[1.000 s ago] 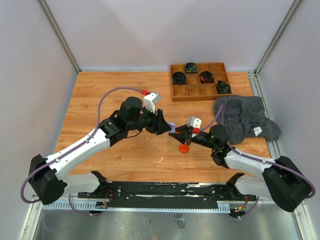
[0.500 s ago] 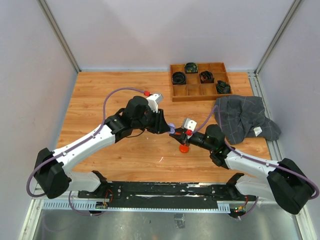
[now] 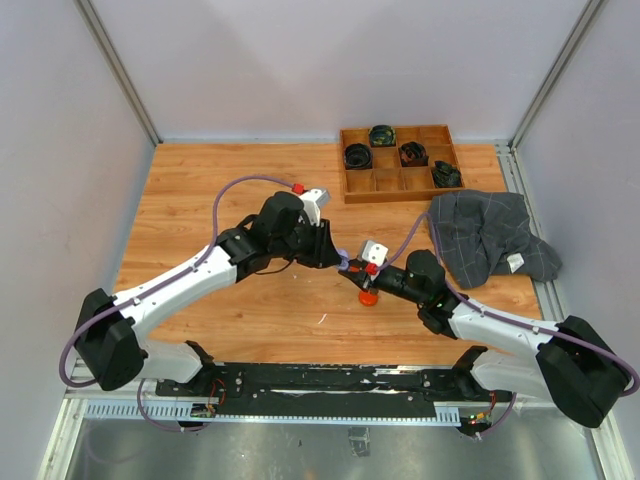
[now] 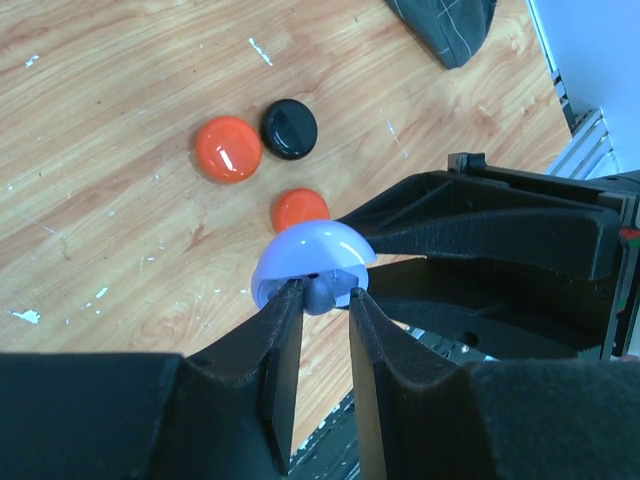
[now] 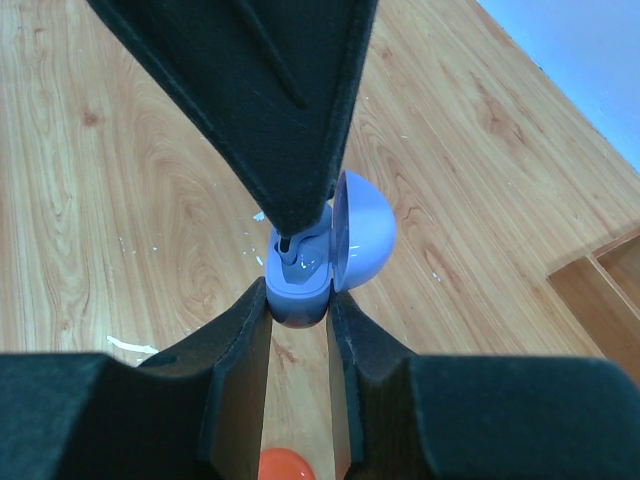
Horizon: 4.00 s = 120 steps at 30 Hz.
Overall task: Insert the wireless bluetooth earbuds into the charging case
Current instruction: Place the earbud in the charging case.
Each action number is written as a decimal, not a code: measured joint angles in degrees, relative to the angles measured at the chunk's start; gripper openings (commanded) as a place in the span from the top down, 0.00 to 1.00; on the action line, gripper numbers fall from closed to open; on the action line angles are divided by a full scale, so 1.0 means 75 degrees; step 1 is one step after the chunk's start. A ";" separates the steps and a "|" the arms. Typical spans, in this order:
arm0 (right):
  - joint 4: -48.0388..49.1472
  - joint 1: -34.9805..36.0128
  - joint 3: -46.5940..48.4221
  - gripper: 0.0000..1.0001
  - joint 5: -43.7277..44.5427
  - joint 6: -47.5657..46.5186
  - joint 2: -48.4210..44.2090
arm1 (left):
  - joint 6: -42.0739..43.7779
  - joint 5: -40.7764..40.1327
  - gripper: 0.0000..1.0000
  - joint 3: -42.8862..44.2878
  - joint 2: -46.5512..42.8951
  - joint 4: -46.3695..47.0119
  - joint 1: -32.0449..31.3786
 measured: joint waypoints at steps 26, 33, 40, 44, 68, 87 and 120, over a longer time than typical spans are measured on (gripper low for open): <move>-0.0399 0.0082 0.0026 0.99 -0.0052 -0.0219 -0.0023 | 0.2594 0.0737 0.69 0.0009 0.0224 0.0079 -0.0090; -0.0533 0.0082 0.0108 0.99 -0.0195 -0.0207 -0.0023 | 0.3660 0.1107 0.63 -0.0152 0.0076 0.0195 -0.0090; -0.0557 0.0082 0.0143 0.99 -0.0347 -0.0184 -0.0023 | 0.4505 0.1591 0.59 -0.0370 -0.0111 0.0423 -0.0090; -0.0562 0.0082 0.0143 0.99 -0.0417 -0.0181 -0.0041 | 0.4811 0.1839 0.57 -0.0399 -0.0131 0.0519 -0.0090; -0.0551 0.0082 0.0268 0.99 -0.0551 0.0006 -0.0052 | 0.3896 0.1600 0.48 -0.0796 -0.1113 0.1445 -0.0140; -0.0551 0.0082 0.0268 0.99 -0.0495 0.0160 0.0038 | 0.2305 0.0697 0.43 -0.1064 -0.1102 0.0600 -0.0140; -0.0545 0.0082 0.0268 0.99 -0.0501 0.0227 0.0041 | 0.1708 0.1979 0.45 -0.0863 -0.0592 0.0734 -0.0140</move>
